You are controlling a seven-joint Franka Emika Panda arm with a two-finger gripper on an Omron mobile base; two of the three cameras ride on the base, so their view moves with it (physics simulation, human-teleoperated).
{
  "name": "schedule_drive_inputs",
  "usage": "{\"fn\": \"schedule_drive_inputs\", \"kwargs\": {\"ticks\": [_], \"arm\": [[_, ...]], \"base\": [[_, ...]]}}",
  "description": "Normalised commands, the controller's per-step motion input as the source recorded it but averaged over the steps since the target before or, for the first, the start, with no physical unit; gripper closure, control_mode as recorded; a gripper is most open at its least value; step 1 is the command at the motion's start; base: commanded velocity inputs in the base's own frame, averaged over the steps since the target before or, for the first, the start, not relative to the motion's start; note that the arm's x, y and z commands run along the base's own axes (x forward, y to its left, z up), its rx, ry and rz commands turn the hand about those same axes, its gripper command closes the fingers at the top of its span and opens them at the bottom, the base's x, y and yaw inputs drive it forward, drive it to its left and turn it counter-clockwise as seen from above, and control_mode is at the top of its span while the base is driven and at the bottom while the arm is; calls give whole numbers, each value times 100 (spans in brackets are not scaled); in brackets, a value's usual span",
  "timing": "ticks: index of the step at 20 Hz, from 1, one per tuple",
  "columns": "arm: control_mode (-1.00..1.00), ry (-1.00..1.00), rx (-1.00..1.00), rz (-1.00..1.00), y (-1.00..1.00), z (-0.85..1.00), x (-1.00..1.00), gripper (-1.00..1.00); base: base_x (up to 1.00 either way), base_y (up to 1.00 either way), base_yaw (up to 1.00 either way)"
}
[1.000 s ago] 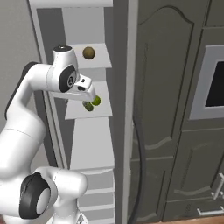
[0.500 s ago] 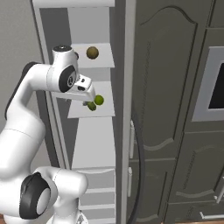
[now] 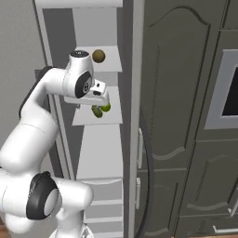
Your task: Take the lime and cucumber from the second highest rack and move them to the highest rack where the mushroom and potato are located, to maximize freezer space. Close the freezer door after rearranging.
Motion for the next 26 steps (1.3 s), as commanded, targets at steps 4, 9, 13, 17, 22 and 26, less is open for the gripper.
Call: {"fn": "schedule_drive_inputs", "kwargs": {"ticks": [4,9,13,17,22,26], "arm": [[-100,0,0,3,-7,-32,66,-100],[-100,0,0,2,0,-47,61,-100],[-100,0,0,9,0,-53,51,-100],[-100,-5,2,9,0,-38,44,-100],[-100,-13,4,9,0,-31,39,-100],[-100,-8,4,1,5,-26,45,-100]], "base": [[0,0,0],[0,0,0],[0,0,0],[0,0,0],[0,0,0],[0,0,0]]}}
